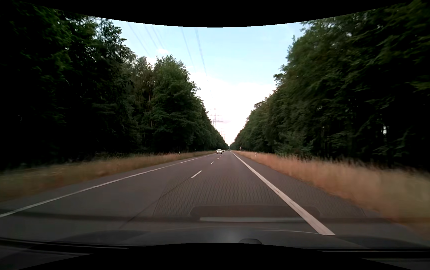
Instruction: Follow the waypoints while adhering to traffic rules and regulations
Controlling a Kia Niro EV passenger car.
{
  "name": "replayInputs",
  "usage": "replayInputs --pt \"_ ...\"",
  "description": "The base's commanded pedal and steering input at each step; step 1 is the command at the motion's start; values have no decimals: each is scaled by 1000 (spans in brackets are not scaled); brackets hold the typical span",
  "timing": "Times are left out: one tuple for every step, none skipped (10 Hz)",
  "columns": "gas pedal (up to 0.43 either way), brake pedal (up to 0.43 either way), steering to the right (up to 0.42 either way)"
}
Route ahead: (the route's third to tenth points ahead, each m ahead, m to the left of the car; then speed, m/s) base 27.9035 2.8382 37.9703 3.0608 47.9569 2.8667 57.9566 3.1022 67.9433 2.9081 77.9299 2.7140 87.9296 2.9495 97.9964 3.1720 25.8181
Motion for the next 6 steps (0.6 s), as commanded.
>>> replayInputs --pt "67 0 -1" --pt "59 0 0" --pt "39 0 0" --pt "20 0 0" --pt "0 0 0" --pt "0 0 0"
